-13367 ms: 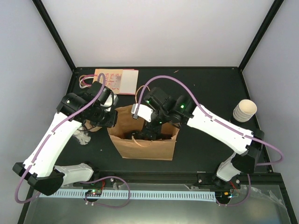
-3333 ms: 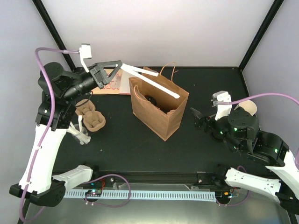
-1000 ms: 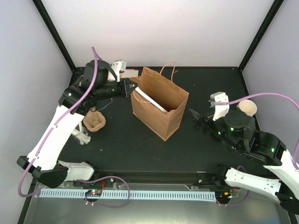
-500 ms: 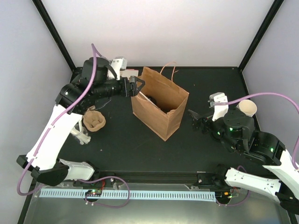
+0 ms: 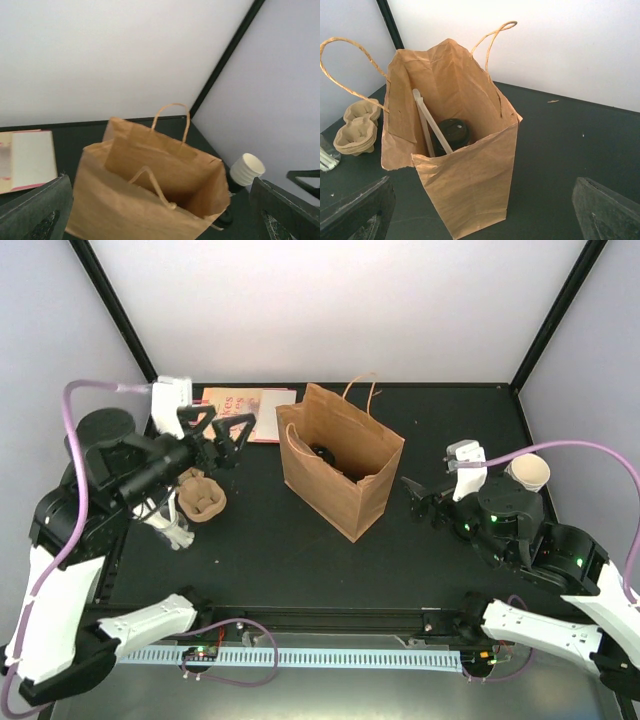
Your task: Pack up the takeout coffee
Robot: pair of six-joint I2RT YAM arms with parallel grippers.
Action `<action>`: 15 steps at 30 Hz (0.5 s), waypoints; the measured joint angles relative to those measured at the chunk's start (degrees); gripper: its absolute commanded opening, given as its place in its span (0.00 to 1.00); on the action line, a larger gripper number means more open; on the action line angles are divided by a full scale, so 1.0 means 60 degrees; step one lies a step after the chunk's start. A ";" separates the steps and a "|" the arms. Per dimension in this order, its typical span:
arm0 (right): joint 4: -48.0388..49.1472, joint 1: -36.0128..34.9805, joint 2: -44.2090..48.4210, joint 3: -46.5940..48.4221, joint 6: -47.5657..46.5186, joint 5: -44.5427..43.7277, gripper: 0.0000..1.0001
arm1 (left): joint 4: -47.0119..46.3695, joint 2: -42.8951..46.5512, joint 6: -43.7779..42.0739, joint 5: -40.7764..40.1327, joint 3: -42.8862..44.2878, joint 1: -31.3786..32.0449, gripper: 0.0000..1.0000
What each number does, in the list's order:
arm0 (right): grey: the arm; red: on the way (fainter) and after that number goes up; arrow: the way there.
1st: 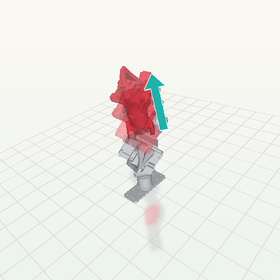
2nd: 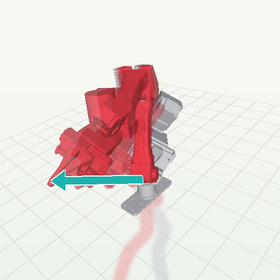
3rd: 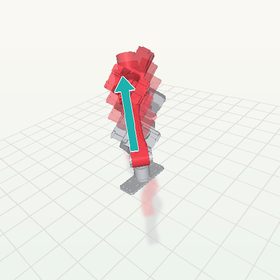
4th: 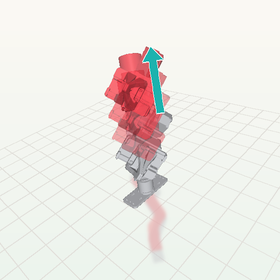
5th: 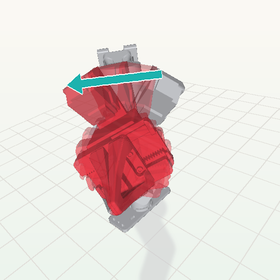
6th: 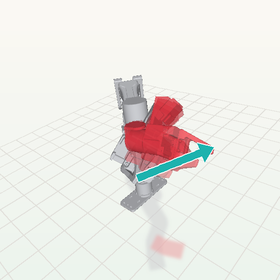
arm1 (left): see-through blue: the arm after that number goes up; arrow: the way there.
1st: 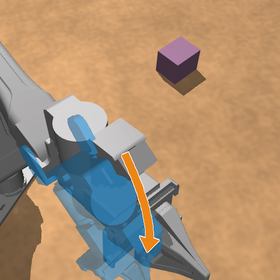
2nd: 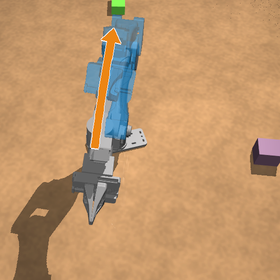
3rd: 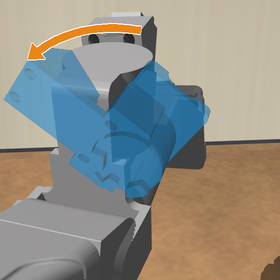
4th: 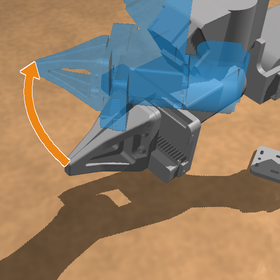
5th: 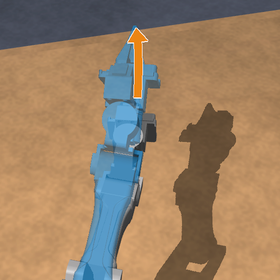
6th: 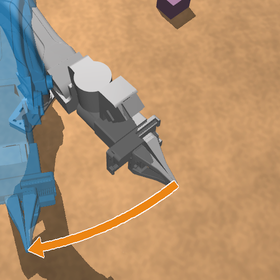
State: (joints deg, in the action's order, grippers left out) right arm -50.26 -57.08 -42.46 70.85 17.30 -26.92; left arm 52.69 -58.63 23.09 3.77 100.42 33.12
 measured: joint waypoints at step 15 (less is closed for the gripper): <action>0.1865 0.0000 0.2193 -0.3315 -0.0594 -0.0237 0.99 | -0.1464 0.4317 -0.0714 -0.1545 -0.6994 0.0004 0.99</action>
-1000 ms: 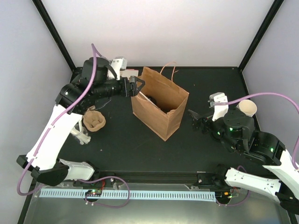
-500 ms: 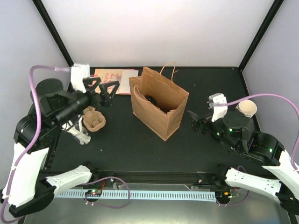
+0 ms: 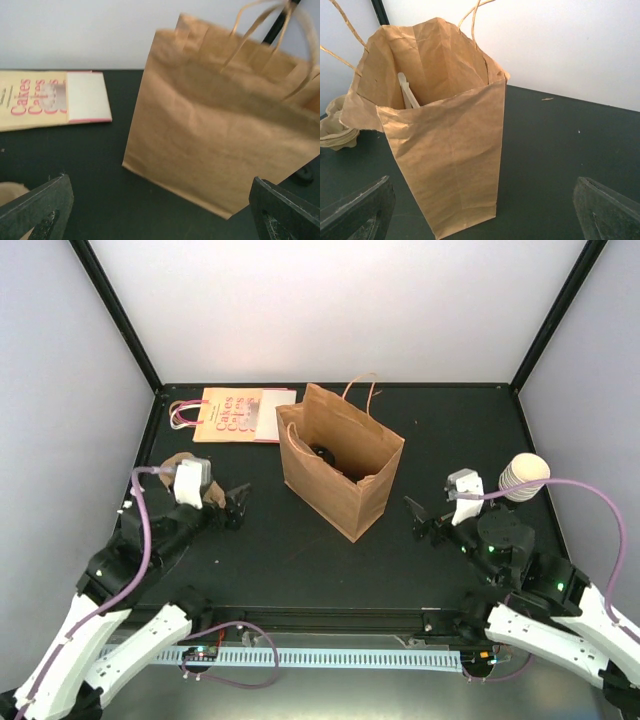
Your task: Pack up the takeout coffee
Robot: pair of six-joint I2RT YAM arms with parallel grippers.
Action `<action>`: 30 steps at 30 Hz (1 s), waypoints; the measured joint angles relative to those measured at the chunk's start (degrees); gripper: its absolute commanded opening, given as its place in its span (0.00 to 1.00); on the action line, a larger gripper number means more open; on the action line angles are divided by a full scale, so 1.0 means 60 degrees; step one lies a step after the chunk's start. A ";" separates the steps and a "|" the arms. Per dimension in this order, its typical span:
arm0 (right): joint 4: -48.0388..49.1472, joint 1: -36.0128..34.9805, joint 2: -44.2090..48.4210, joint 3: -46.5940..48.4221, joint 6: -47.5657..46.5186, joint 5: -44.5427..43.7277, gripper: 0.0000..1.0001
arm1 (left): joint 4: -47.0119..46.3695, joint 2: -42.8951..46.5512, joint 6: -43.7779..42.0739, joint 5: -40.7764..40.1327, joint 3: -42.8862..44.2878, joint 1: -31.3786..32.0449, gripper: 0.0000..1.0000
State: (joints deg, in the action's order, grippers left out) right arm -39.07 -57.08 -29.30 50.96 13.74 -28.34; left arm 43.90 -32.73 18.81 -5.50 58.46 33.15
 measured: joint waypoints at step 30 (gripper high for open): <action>0.4513 0.0022 0.3042 -0.5246 -0.1974 -0.1053 0.94 | -0.3792 0.0860 -0.0805 -0.0994 -0.5202 -0.0004 0.99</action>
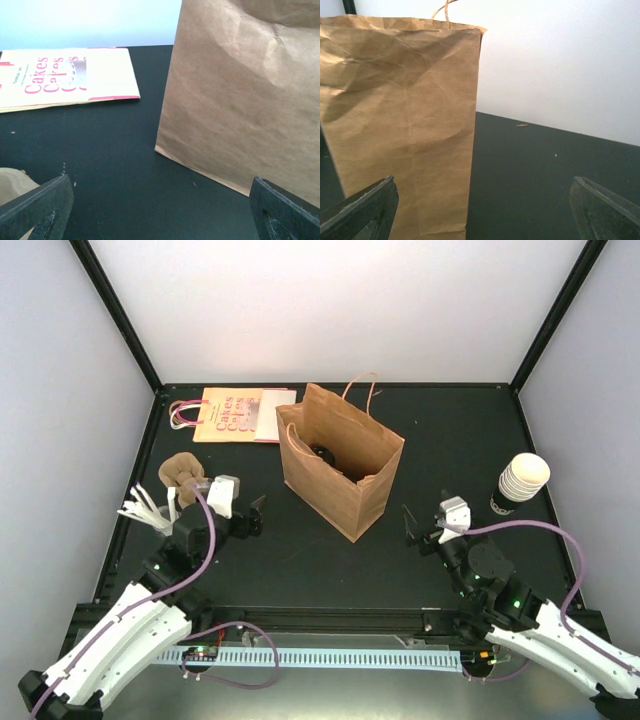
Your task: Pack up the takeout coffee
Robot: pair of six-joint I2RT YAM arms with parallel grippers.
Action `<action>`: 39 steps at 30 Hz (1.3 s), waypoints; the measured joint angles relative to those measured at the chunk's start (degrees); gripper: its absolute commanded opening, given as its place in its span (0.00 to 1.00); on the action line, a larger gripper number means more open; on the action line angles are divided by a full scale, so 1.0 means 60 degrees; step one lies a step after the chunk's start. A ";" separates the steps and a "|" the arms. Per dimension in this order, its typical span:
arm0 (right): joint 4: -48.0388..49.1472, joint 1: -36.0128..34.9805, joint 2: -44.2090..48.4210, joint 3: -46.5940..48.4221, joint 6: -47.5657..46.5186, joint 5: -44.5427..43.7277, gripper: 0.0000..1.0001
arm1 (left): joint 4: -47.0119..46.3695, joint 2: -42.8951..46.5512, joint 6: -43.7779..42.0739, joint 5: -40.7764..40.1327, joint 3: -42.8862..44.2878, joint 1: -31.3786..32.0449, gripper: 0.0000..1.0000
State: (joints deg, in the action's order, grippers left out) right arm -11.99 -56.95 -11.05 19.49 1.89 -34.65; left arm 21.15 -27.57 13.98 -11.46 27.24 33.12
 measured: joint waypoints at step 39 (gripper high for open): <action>0.8947 0.7785 -0.7792 -0.1712 -0.0729 0.3982 0.91 | -0.7355 -0.4819 -0.2237 0.0175 -0.1789 -0.4324 0.99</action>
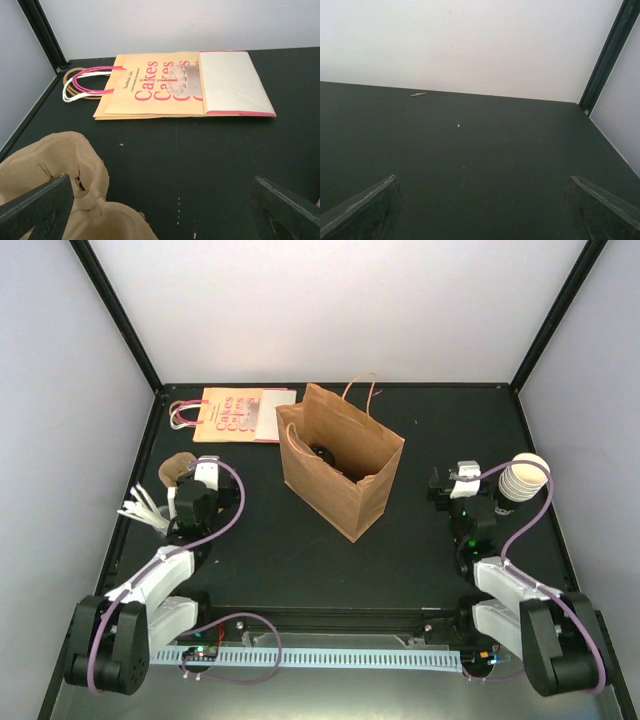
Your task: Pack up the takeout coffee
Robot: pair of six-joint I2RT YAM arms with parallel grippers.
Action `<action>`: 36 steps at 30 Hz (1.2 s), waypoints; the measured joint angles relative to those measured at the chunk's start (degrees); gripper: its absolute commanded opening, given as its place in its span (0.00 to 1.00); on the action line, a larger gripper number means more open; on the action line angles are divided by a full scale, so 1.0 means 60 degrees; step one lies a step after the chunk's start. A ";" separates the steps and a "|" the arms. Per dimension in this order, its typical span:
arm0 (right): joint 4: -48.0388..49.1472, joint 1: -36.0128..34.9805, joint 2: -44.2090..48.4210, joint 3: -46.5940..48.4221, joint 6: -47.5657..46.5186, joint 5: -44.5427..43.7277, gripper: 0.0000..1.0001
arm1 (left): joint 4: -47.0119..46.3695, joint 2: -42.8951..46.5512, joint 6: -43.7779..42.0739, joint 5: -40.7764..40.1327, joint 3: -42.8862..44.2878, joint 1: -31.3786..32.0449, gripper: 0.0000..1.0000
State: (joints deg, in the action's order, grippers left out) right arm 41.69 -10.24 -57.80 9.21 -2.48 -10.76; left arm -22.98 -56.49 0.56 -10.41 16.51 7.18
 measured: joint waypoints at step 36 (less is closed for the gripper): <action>0.3111 0.0973 -0.3679 0.0659 0.0018 0.0710 1.00 | -0.2688 -0.2368 -0.1191 0.0299 0.0211 -0.0386 0.99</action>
State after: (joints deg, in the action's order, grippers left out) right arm 60.36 -4.40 -79.88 13.17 -2.37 -6.50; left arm -39.11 -70.70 -6.59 -8.62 17.78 4.86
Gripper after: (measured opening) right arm 0.999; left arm 0.988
